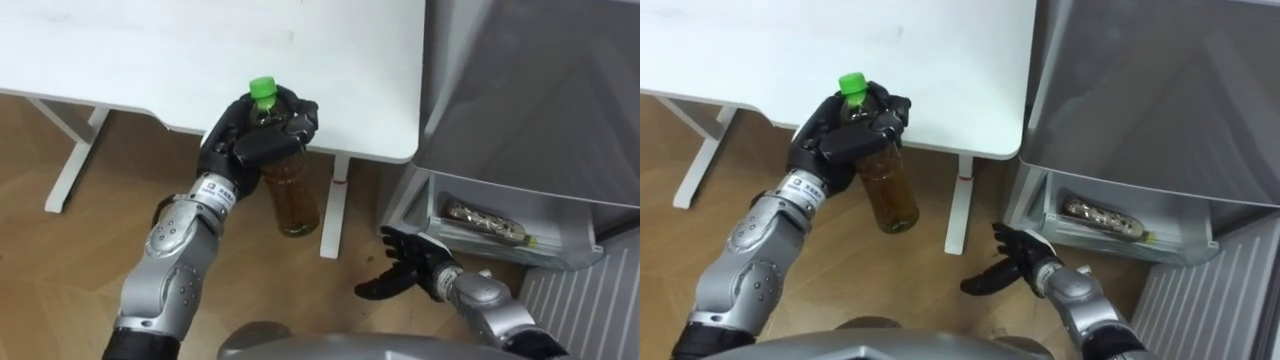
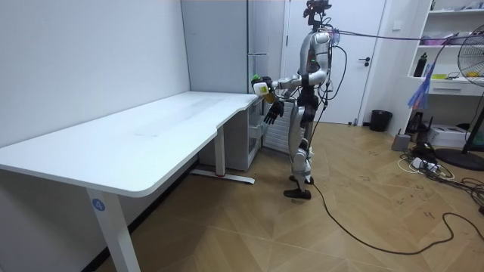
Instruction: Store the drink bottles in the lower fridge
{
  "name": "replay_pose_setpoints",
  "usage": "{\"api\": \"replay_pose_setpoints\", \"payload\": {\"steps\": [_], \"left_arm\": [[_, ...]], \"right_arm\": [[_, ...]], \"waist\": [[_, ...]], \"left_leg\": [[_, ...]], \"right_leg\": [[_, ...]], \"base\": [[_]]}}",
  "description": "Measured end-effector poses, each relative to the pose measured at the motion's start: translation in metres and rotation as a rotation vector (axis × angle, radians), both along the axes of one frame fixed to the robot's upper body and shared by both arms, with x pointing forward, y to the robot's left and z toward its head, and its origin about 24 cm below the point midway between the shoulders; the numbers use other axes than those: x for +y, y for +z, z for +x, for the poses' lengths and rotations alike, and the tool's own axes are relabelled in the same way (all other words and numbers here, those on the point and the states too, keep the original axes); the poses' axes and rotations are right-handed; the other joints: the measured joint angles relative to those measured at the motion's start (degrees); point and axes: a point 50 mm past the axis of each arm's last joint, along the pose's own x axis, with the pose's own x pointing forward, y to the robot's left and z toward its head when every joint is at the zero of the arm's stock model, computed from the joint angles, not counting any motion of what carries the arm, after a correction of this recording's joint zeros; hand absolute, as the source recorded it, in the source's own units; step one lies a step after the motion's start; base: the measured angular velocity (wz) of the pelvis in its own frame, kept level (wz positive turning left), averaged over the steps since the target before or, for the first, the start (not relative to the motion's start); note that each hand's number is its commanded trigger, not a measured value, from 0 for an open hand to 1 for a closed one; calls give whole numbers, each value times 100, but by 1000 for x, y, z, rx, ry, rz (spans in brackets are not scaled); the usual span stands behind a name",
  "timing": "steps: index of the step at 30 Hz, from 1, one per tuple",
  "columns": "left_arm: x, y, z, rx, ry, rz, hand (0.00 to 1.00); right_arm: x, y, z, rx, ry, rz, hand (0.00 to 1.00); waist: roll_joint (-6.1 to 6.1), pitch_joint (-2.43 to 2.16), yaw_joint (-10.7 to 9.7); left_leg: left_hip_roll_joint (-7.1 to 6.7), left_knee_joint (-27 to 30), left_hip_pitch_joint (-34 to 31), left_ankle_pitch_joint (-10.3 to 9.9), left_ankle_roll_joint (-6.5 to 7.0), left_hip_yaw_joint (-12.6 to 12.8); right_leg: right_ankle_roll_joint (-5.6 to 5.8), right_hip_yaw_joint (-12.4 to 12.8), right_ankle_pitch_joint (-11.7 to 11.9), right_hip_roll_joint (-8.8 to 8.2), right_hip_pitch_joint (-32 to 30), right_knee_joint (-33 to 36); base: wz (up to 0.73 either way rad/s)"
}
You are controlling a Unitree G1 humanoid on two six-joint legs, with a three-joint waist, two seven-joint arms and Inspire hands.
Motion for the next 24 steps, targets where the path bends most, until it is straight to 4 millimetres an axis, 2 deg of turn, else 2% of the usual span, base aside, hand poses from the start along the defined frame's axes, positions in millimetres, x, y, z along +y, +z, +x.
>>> {"api": "replay_pose_setpoints", "payload": {"steps": [6,10,13,15,19,24], "left_arm": [[-5,1,-1,-15,-19,-1,100],[-9,0,-2,-14,-44,6,100],[-16,-6,-5,2,-78,10,100],[-17,-10,-6,13,-98,10,100],[-22,-13,-8,16,-145,32,100],[-29,-14,-11,14,-202,25,100]], "right_arm": [[9,12,6,-56,62,69,0],[14,20,10,-90,98,109,0],[19,29,16,-130,155,139,0],[22,36,20,-159,183,163,0],[27,44,24,-182,239,213,0],[34,48,25,-182,230,288,0]], "waist": [[-79,-5,-4],[-76,-2,-17],[7,52,-16],[47,68,-28],[47,64,-16],[30,41,-14]], "left_leg": [[11,0,10,0,2,89],[20,-7,69,-1,3,129],[37,-43,159,-17,21,207],[34,-51,165,-18,24,213],[38,-42,158,-16,26,283],[39,-46,84,-14,29,297]], "right_leg": [[1,20,0,-5,-33,45],[1,45,1,-8,8,52],[1,165,2,0,66,51],[2,173,2,-4,64,54],[1,311,2,10,-30,49],[5,339,4,-1,-109,98]], "base": [[-5],[-5],[-12],[-8],[-10],[-4]]}}
